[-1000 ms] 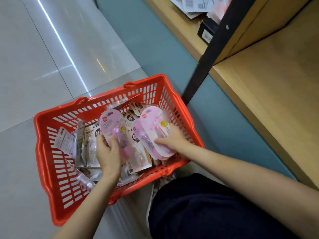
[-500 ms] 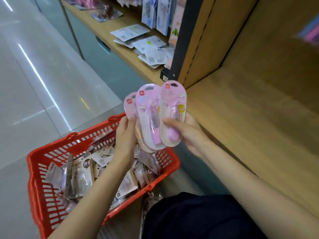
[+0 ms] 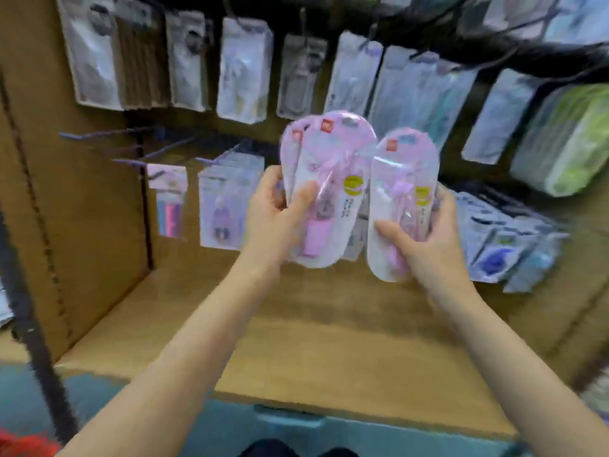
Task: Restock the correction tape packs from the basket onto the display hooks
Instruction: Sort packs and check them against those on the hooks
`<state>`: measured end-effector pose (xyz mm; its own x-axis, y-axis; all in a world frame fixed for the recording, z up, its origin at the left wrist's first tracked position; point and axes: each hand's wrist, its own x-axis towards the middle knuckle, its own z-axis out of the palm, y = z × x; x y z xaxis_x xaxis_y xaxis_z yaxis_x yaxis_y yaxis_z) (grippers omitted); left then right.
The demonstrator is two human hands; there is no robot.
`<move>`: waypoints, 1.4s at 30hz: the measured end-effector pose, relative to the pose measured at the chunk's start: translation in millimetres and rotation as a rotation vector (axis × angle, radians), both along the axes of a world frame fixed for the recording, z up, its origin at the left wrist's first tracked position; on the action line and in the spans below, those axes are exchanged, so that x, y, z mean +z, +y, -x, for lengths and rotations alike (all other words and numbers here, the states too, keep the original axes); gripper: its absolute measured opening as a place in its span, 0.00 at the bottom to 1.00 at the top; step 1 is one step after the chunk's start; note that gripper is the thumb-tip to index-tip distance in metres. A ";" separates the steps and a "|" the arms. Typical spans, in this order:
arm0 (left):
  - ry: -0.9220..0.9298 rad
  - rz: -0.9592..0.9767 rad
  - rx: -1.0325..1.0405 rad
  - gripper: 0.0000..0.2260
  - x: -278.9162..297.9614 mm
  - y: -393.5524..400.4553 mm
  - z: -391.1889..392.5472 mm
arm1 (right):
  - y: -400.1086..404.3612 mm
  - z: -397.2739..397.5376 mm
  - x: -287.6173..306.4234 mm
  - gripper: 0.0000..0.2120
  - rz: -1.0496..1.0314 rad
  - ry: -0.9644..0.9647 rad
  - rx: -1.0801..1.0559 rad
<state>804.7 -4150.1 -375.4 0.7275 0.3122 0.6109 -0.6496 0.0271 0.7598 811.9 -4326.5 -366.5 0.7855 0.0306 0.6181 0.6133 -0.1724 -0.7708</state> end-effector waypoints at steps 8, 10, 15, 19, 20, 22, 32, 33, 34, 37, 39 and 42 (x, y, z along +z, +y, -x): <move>0.057 -0.126 -0.037 0.04 68.4 -130.2 -51.6 | -140.3 -23.6 47.8 0.24 0.017 -0.056 -0.328; 0.074 -0.182 -0.041 0.05 78.4 -141.9 -56.6 | -167.5 -29.8 50.9 0.21 -0.019 -0.022 -0.371; 0.106 -0.184 -0.081 0.07 86.8 -163.6 -68.0 | -206.0 -46.6 70.1 0.21 -0.002 -0.138 -0.613; 0.092 -0.183 -0.095 0.04 89.1 -174.1 -73.7 | -224.0 -70.2 92.8 0.22 0.041 -0.217 -0.738; 0.090 -0.181 -0.094 0.04 89.9 -174.8 -74.2 | -227.8 -76.5 98.4 0.22 0.048 -0.225 -0.751; 0.090 -0.174 -0.089 0.04 91.0 -175.1 -75.8 | -235.9 -89.4 106.7 0.23 0.074 -0.220 -0.768; 0.073 -0.208 -0.086 0.05 87.9 -182.7 -93.7 | -269.8 -116.4 118.7 0.23 0.283 -0.108 -0.823; 0.076 -0.210 -0.089 0.05 87.3 -184.4 -96.0 | -269.4 -120.2 118.0 0.23 0.307 -0.103 -0.823; 0.078 -0.212 -0.088 0.05 86.9 -186.1 -97.9 | -267.2 -125.0 117.0 0.23 0.329 -0.095 -0.825; 0.090 -0.211 -0.080 0.03 87.1 -191.3 -102.2 | -251.4 -142.3 119.3 0.22 0.374 -0.049 -0.850; 0.098 -0.216 -0.081 0.05 88.0 -194.2 -103.1 | -241.2 -156.6 124.8 0.23 0.453 0.009 -0.873; 0.096 -0.223 -0.066 0.05 89.2 -195.3 -102.8 | -234.9 -173.0 131.1 0.33 0.628 0.182 -0.864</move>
